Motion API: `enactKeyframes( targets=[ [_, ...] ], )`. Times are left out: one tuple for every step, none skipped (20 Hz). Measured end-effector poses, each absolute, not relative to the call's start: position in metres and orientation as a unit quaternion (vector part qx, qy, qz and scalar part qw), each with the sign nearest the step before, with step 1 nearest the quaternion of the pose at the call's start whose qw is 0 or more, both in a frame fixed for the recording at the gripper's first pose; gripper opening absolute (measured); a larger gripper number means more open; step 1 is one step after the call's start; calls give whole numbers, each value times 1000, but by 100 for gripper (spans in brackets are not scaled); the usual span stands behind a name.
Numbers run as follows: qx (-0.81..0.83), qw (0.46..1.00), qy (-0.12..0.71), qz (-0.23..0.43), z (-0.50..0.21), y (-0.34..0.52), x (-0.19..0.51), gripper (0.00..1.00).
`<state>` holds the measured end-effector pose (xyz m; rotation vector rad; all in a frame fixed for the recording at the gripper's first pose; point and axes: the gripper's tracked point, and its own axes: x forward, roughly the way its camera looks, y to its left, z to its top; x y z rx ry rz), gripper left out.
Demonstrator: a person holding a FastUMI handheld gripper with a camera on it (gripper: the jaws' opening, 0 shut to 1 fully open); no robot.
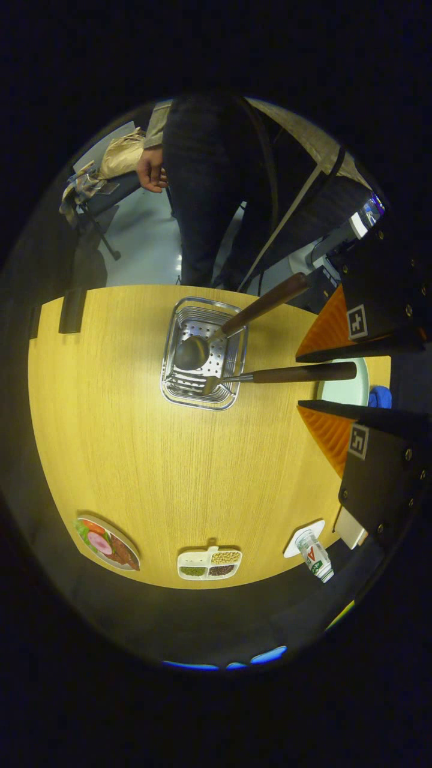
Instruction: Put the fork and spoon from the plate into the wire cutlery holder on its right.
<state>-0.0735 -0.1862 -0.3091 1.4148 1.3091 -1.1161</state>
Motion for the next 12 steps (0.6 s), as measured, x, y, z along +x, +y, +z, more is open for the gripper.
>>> enactKeyframes(
  targets=[
    [565, 444, 530, -450, -307, -187, -73, 38],
    [563, 447, 529, -452, -306, -188, -72, 38],
    [559, 450, 529, -453, -305, -189, -72, 38],
    [556, 452, 530, -453, -304, -189, -71, 38],
    [553, 453, 532, -454, -303, -189, -71, 38],
    [552, 455, 531, -455, -303, -189, -71, 38],
    [550, 456, 531, -456, -303, -189, -71, 38],
    [548, 459, 528, -458, -303, -190, -70, 38],
    [544, 463, 527, -461, -303, -193, -71, 38],
    [537, 467, 528, -464, -303, -194, -72, 38],
    [527, 474, 527, -467, -303, -198, -73, 38],
    [516, 482, 528, -471, -303, -200, -75, 38]
  ],
)
